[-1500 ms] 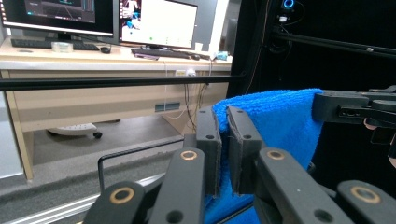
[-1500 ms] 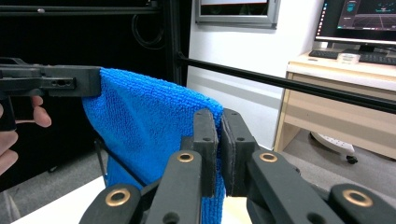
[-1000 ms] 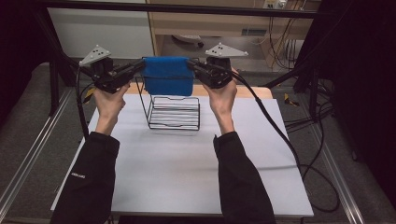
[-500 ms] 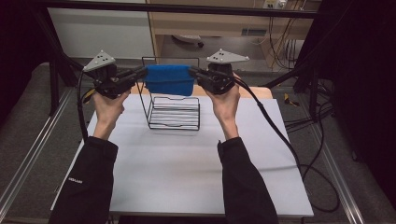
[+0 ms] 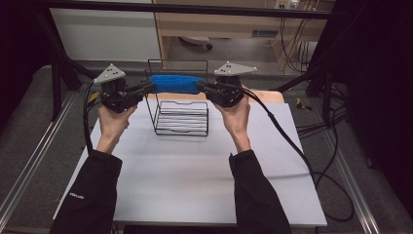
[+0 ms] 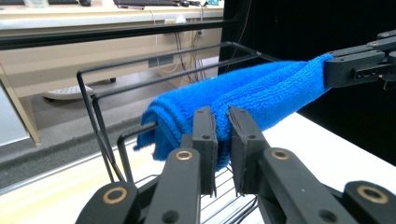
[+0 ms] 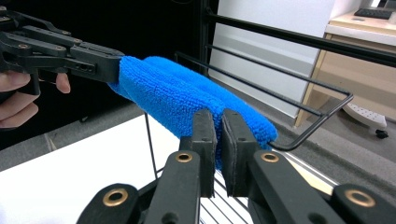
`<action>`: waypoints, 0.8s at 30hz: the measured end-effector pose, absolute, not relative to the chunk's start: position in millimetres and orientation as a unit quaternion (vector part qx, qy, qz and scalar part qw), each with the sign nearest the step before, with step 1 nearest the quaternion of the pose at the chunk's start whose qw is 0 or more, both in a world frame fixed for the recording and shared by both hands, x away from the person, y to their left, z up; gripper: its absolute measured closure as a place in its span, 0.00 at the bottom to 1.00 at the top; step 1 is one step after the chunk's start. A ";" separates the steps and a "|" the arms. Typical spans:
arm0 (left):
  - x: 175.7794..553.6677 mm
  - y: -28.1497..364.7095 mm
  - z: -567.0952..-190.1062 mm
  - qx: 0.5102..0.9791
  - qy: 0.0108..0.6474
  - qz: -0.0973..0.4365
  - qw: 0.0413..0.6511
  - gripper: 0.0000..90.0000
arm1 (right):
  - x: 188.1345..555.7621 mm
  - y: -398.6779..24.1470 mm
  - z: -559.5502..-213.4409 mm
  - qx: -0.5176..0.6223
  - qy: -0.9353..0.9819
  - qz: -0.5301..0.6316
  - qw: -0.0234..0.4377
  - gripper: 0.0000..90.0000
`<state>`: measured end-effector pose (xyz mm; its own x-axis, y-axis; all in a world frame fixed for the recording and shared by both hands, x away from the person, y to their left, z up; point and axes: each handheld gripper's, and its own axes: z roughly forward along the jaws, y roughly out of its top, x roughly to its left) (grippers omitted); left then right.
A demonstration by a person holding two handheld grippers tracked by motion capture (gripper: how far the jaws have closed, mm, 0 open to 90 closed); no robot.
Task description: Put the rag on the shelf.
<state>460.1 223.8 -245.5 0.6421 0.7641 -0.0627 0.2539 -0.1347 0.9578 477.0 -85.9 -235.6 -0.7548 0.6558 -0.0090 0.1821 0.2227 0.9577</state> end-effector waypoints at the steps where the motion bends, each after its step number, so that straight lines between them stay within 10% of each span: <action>1: 460.2 223.9 -246.5 0.718 0.356 0.227 0.553 0.89 | 477.3 -85.9 -236.9 0.280 0.753 0.557 0.210 0.95; 14: 455.1 228.4 -220.3 0.704 0.368 0.216 0.569 0.77 | 479.1 -83.3 -246.8 0.279 0.761 0.547 0.209 0.94; 24: 468.0 210.6 -237.4 0.758 0.369 0.187 0.504 0.91 | 478.1 -81.4 -250.2 0.269 0.770 0.537 0.215 0.92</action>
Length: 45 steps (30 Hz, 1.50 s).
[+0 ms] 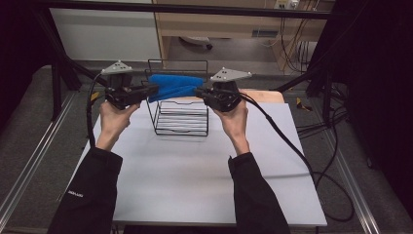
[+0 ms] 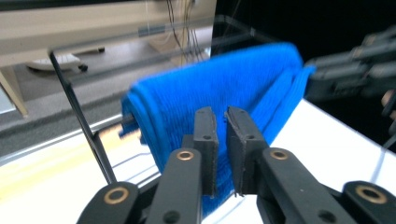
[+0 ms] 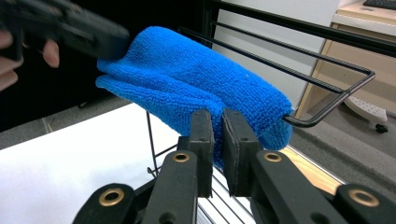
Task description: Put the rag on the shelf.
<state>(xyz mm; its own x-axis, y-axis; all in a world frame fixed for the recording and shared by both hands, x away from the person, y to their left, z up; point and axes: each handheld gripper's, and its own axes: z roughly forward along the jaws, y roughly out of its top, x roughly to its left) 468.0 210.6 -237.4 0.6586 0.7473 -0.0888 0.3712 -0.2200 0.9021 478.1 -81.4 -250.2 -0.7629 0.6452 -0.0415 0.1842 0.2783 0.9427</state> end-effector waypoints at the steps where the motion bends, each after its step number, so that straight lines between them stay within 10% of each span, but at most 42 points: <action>1: 468.7 210.4 -240.2 0.764 0.366 0.184 0.498 0.92 | 478.1 -81.3 -250.3 0.268 0.771 0.537 0.215 0.92; 22: 473.7 203.9 -268.4 0.781 0.365 0.194 0.468 0.99 | 476.4 -79.1 -250.8 0.266 0.766 0.552 0.193 0.71; 31: 473.6 203.7 -275.2 0.779 0.364 0.193 0.473 0.99 | 479.0 -77.9 -266.8 0.292 0.775 0.532 0.174 0.99; 45: 474.1 203.9 -278.6 0.774 0.364 0.193 0.481 0.99 | 483.8 -91.3 -285.0 0.310 0.765 0.532 0.190 0.95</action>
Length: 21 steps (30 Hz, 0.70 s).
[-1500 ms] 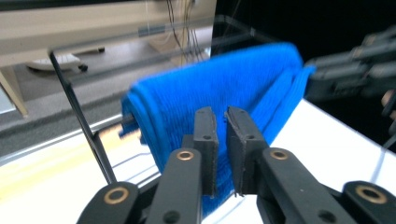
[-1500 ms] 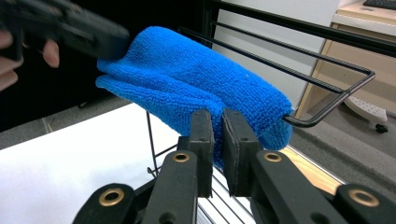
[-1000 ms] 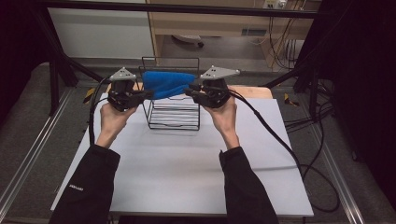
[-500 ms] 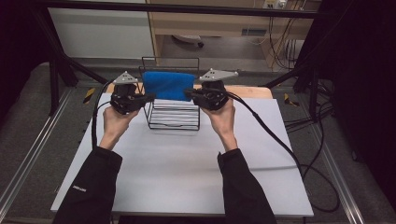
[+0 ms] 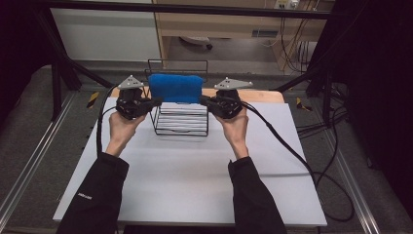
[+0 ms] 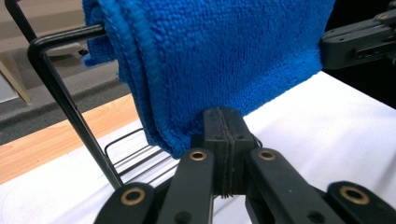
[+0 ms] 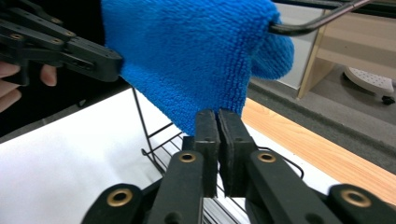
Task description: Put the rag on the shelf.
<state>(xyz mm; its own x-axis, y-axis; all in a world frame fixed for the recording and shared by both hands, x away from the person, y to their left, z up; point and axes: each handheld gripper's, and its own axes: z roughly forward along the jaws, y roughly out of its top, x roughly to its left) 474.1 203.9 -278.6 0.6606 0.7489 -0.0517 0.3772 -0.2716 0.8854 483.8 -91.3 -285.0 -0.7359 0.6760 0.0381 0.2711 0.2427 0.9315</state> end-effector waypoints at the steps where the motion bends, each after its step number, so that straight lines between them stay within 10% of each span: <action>1: 472.6 204.7 -278.3 0.774 0.362 0.197 0.480 0.99 | 481.5 -92.0 -283.8 0.307 0.764 0.534 0.190 0.93; 21: 433.1 224.5 -300.9 0.782 0.373 0.198 0.458 0.34 | 444.0 -140.2 -287.0 0.313 0.777 0.524 0.153 0.13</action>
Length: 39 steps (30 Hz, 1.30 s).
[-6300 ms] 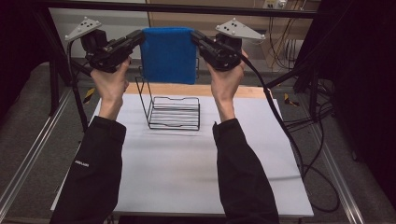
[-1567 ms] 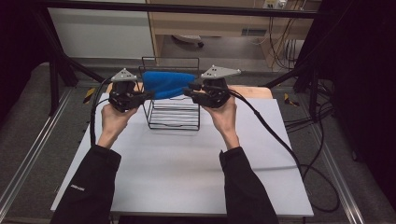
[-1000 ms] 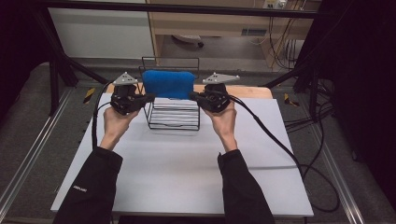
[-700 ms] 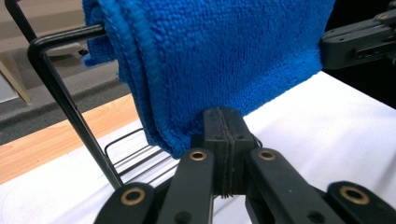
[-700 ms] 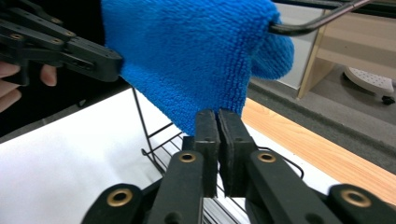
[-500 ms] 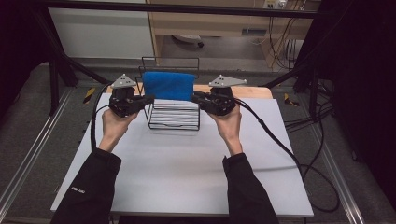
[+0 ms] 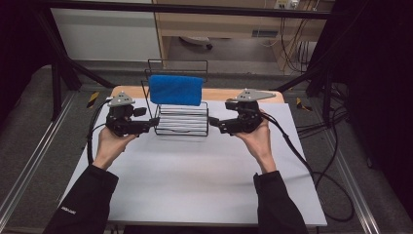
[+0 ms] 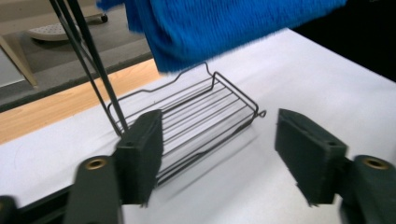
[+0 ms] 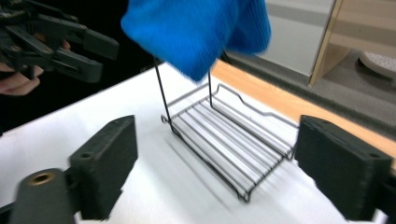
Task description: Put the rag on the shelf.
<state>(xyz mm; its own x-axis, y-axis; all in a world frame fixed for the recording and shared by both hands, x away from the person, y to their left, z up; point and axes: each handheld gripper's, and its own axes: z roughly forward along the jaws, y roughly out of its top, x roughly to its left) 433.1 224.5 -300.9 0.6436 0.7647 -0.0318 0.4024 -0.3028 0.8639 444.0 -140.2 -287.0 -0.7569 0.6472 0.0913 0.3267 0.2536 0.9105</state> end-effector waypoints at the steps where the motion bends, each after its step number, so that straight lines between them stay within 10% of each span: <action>1: 430.9 224.8 -304.5 0.784 0.372 0.195 0.458 0.31 | 443.1 -142.9 -290.2 0.316 0.779 0.522 0.147 0.11; 13: 403.9 228.9 -358.2 0.808 0.375 0.175 0.420 0.14 | 427.3 -177.2 -334.7 0.348 0.785 0.497 0.126 0.01; 39: 372.7 271.5 -427.8 0.814 0.392 0.140 0.405 0.12 | 377.0 -254.0 -434.3 0.388 0.784 0.474 0.100 0.01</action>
